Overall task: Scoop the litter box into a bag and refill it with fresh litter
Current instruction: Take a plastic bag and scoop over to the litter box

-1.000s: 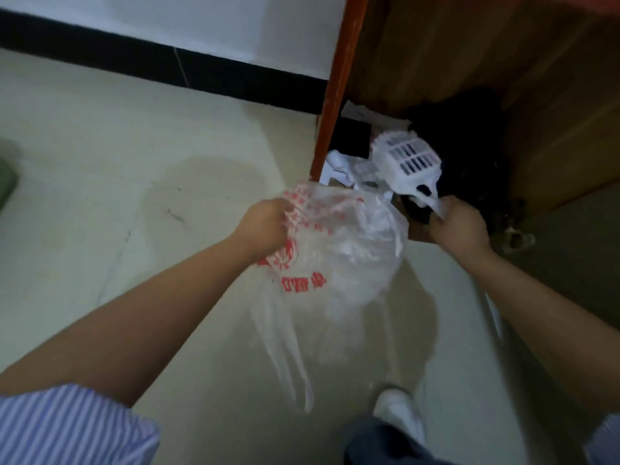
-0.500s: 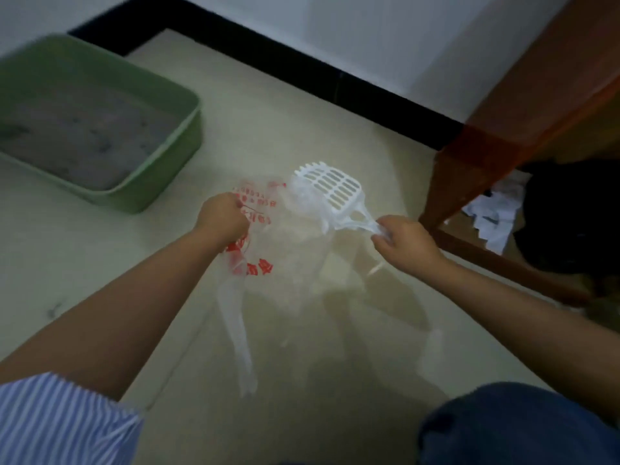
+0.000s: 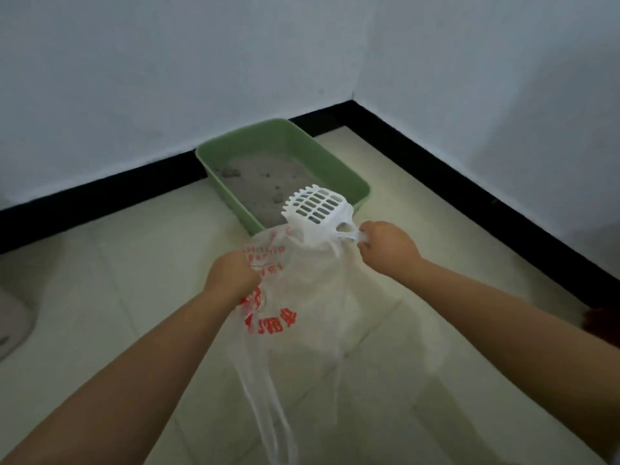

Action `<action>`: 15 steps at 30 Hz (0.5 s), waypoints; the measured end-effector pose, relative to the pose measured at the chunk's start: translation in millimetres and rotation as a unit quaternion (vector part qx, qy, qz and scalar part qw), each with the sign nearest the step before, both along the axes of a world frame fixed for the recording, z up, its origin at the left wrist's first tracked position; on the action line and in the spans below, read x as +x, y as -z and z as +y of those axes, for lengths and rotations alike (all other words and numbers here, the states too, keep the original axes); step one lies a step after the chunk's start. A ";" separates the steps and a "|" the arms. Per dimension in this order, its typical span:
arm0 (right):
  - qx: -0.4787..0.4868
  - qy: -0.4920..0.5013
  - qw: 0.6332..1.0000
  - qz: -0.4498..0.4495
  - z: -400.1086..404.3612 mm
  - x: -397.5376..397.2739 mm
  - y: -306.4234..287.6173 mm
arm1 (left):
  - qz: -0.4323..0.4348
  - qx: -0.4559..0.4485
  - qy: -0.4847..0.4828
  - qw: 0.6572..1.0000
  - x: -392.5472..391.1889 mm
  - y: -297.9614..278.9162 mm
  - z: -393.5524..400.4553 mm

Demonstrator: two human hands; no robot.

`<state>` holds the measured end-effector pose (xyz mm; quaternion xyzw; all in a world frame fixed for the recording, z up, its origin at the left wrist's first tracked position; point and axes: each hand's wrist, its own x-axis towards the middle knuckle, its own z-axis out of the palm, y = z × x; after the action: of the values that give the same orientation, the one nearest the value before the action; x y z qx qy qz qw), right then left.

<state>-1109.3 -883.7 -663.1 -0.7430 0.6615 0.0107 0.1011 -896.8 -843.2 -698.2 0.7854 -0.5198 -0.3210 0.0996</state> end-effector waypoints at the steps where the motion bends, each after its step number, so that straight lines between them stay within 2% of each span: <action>1: 0.004 0.004 1.000 -0.002 -6.9 10.7 4.1 | -0.010 0.005 -0.021 1.000 7.7 1.9 3.6; 5: 0.022 0.021 0.999 -0.011 -31.4 52.2 26.3 | -0.028 0.013 -0.134 0.990 36.7 13.8 23.0; 8: 0.034 0.035 0.999 0.012 -45.8 74.6 40.4 | 0.001 -0.004 -0.216 0.976 55.2 25.5 33.3; 12: 0.091 0.022 0.994 0.058 -68.1 92.6 43.3 | 0.044 -0.029 -0.180 0.982 64.6 32.3 36.4; 15: 0.103 0.002 0.991 0.083 -79.6 101.5 39.2 | -0.006 -0.016 -0.114 0.993 61.6 29.8 32.7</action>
<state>-1007.8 -963.3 -702.3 -0.7239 0.6645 0.1402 0.1215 -835.2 -810.5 -728.0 0.8399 -0.4321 -0.2947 0.1450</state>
